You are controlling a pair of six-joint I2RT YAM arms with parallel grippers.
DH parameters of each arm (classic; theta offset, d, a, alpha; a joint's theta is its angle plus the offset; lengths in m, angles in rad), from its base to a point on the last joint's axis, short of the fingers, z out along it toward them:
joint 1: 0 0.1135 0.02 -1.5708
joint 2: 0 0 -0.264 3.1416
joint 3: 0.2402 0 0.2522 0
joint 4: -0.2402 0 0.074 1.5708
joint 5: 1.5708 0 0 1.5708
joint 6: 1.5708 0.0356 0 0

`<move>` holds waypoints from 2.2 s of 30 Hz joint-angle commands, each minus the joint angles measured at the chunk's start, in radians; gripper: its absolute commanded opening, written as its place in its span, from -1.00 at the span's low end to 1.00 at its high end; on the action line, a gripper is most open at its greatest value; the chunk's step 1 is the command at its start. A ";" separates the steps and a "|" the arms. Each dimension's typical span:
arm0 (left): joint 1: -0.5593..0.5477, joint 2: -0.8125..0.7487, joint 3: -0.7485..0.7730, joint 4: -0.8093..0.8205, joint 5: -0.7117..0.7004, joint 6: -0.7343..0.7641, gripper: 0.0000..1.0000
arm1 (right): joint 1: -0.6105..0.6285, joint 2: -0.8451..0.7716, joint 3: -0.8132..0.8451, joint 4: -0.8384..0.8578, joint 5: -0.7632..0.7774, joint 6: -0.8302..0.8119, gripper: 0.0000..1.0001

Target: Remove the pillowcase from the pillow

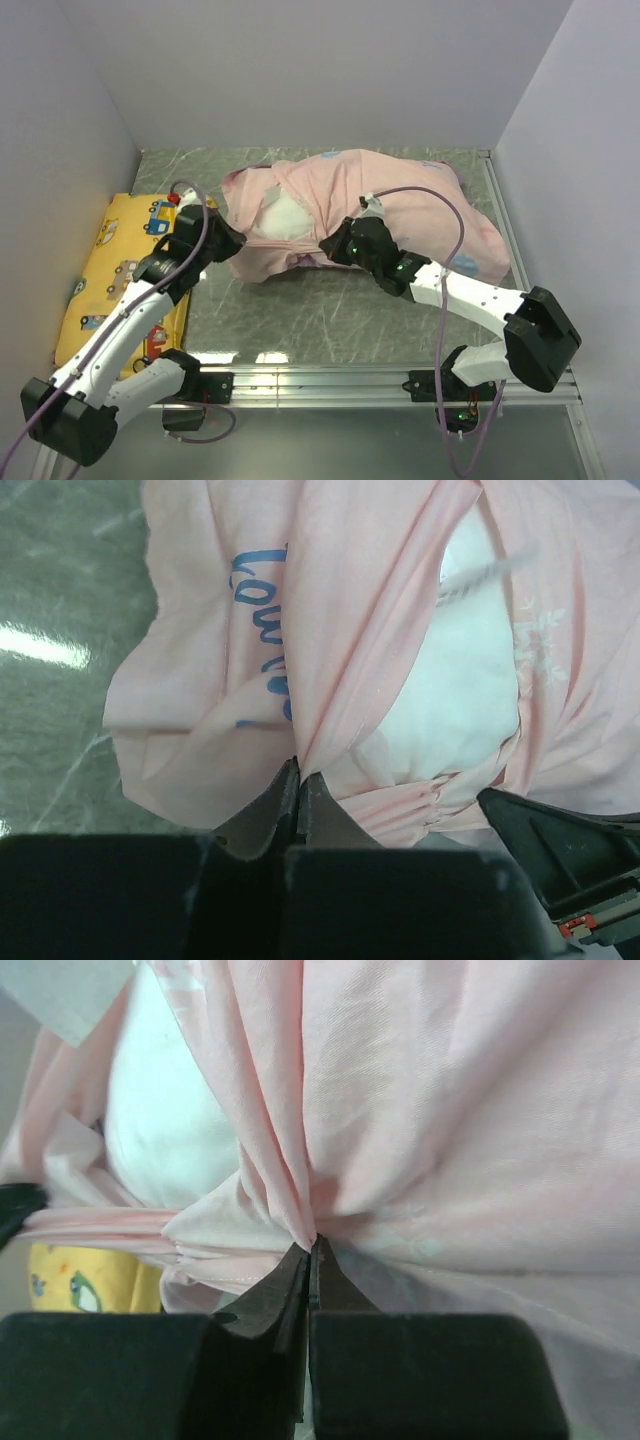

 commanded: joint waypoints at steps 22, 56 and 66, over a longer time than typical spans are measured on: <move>0.162 -0.148 -0.580 0.403 0.185 -0.083 -0.99 | 0.051 -0.074 0.114 -0.376 0.152 -0.215 0.00; 0.146 -0.197 -0.543 0.337 0.148 -0.074 -0.99 | 0.286 0.627 0.751 -0.540 0.238 -0.390 0.67; 0.146 -0.196 -0.536 0.307 0.133 -0.058 -0.99 | 0.237 0.489 0.648 -0.450 0.188 -0.342 0.70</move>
